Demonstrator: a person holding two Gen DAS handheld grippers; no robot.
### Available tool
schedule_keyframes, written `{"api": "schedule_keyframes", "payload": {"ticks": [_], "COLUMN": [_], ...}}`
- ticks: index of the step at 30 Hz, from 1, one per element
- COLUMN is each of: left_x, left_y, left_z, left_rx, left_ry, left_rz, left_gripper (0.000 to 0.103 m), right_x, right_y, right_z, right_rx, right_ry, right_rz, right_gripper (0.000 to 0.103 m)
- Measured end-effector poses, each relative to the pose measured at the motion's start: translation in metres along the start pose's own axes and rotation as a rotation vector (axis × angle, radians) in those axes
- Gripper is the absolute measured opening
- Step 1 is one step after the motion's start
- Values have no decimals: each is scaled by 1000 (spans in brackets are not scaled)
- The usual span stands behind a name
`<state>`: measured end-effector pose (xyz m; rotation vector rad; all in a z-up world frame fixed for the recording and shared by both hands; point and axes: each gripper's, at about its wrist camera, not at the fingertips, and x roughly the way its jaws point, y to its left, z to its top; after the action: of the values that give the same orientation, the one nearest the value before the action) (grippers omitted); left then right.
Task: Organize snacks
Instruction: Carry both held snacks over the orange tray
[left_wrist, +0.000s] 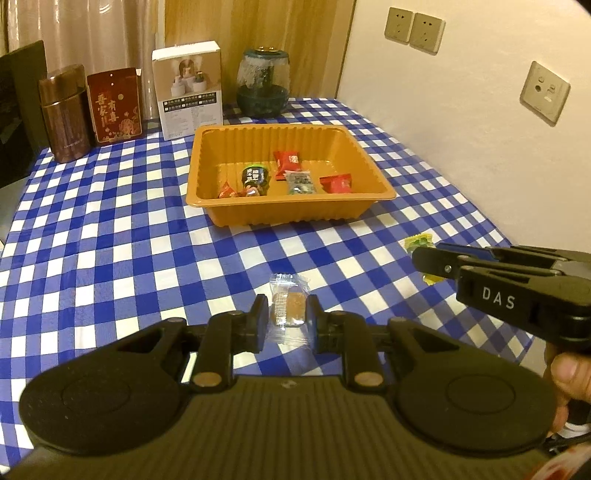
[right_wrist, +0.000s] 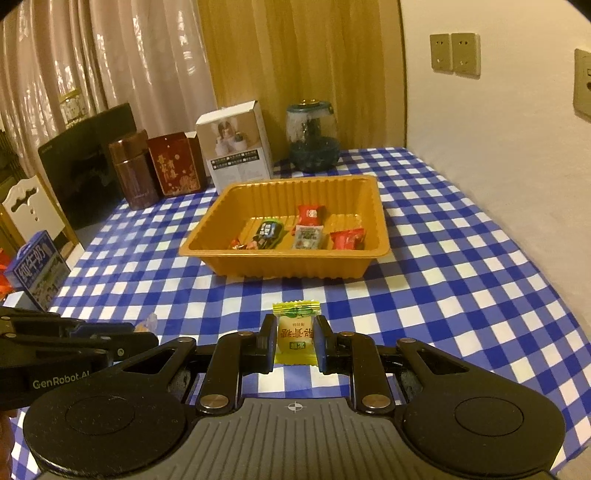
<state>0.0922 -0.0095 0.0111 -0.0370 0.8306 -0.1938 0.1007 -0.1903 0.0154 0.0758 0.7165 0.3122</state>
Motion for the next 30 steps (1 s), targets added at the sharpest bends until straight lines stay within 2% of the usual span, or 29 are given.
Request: {"api": "schedule_keyframes", "payload": {"ticks": [13,30], "left_x": [-17,-21], "left_y": [-17,-20], "left_z": [-5,-6], "left_rx": [14,14], "left_ry": [-5,-7], "left_rz": [0,0], "left_gripper": [19,19], "right_x": [-24,-30], "right_y": [-7,-11], "right_z": [-6,-6], "right_rx": [10,13], "right_ry": [-8,-12], "right_rz": [-4,-3], "right_gripper": [21,21]}}
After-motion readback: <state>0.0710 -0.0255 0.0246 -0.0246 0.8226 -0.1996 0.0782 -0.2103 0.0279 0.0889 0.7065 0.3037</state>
